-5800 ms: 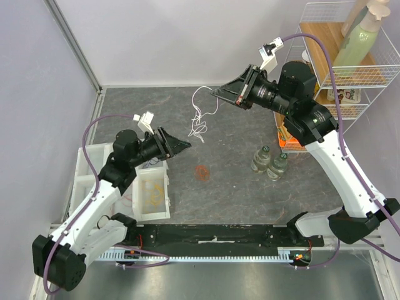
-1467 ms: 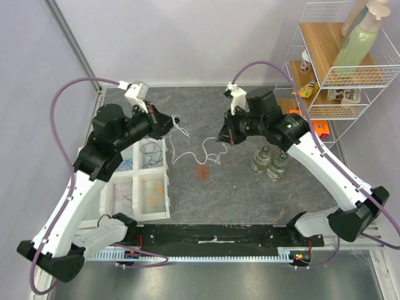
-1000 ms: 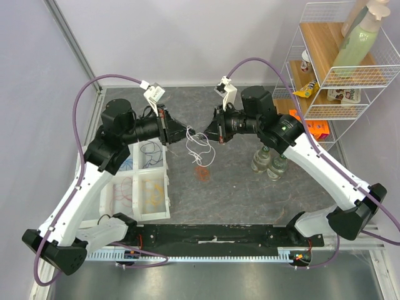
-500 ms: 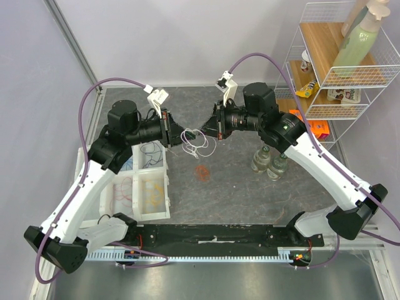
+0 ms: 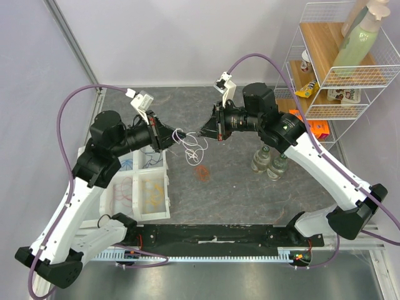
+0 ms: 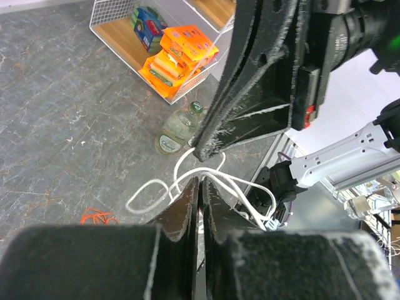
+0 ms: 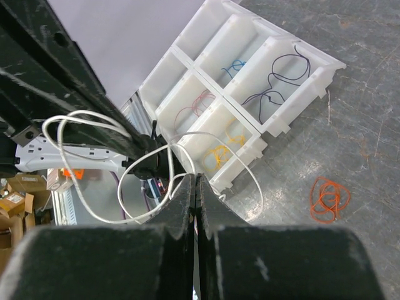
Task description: Untangle the cables
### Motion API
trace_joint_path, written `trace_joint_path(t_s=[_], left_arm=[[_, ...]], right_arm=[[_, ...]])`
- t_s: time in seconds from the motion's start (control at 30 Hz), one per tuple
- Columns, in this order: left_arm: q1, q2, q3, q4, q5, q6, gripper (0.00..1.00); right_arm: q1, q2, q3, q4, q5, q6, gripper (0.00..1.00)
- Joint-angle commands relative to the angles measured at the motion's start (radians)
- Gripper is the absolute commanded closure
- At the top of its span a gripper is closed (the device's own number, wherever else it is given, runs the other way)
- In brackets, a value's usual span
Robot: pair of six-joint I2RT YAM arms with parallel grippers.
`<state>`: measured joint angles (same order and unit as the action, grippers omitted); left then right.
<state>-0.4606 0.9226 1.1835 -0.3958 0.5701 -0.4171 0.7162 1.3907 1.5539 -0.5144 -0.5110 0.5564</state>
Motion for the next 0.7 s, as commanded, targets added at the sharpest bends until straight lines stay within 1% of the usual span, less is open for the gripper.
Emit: trace_joint_path(t_s=[0.0,0.2,0.33,0.5,0.6,0.67], left_arm=[[-0.003,0.045,0.004,0.009,0.017,0.028,0.90],[-0.003,0.062,0.004,0.008,0.036,0.018,0.86],[-0.003,0.068,0.004,0.018,0.057,0.006,0.75],[-0.001,0.073,-0.007,0.051,0.089,-0.009,0.66],[-0.003,0.085,-0.005,0.061,0.090,-0.009,0.67],[-0.004,0.093,-0.005,0.067,0.083,-0.014,0.70]], right_arm=[[0.009,-0.004,0.055,0.002,-0.031,-0.016,1.00],[0.011,0.001,0.072,0.014,-0.032,-0.007,1.00],[0.014,0.002,0.074,0.016,-0.038,-0.006,1.00],[0.020,0.008,0.074,0.020,-0.046,-0.004,1.00],[0.023,0.011,0.075,0.024,-0.050,-0.003,1.00],[0.026,0.013,0.075,0.025,-0.058,-0.001,1.00]])
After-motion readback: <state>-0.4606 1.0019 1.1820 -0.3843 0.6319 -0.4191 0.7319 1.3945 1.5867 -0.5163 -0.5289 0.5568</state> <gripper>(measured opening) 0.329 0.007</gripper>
